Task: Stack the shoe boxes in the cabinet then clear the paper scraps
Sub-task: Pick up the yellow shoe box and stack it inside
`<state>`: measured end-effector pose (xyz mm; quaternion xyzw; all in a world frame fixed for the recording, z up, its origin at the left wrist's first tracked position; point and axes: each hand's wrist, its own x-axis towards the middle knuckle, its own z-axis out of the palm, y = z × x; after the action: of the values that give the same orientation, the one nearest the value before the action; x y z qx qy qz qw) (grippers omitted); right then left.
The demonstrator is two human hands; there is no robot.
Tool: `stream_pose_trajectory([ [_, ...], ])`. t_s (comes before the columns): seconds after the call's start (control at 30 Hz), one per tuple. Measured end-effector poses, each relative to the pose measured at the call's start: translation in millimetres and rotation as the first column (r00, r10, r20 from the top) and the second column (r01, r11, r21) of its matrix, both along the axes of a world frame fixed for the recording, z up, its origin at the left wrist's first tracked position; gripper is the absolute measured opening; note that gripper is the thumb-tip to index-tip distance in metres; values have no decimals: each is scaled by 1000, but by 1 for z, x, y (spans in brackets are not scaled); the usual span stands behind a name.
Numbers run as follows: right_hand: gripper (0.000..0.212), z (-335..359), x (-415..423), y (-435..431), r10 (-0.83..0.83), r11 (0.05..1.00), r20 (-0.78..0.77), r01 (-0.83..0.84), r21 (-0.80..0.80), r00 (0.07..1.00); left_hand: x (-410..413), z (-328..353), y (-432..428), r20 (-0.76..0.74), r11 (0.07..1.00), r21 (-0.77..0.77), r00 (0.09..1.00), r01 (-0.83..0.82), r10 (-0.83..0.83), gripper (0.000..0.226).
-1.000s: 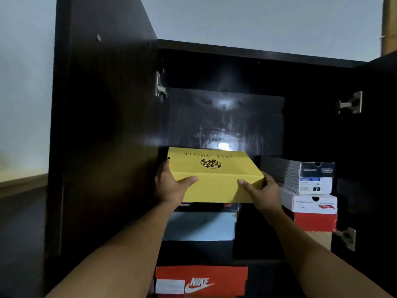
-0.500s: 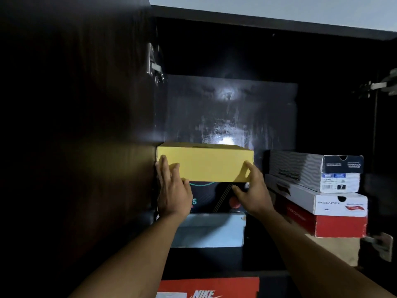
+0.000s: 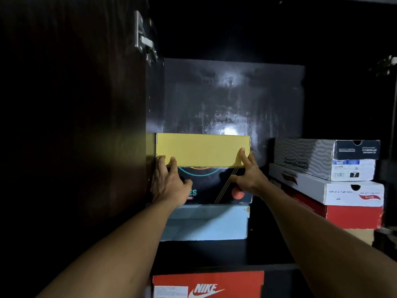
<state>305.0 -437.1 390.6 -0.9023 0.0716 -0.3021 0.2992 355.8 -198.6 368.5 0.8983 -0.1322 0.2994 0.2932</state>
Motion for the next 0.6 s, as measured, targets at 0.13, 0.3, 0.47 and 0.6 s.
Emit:
stream_pose_trajectory([
  [0.13,112,7,-1,2,-10,1000,-70,10,7,998,-5,7,4,-67,998,60,997,28,-23,90],
  [0.3,99,26,-31,4,44,998,-53,-41,45,998,-19,28,10,-210,993,8,971,118,-113,95],
  [0.47,87,11,-95,27,2,998,24,-4,70,1000,-65,30,7,-202,975,18,955,224,-215,89],
  [0.6,88,-3,-170,33,-82,993,-19,83,79,996,-120,13,-3,-239,938,-8,910,346,-338,86],
])
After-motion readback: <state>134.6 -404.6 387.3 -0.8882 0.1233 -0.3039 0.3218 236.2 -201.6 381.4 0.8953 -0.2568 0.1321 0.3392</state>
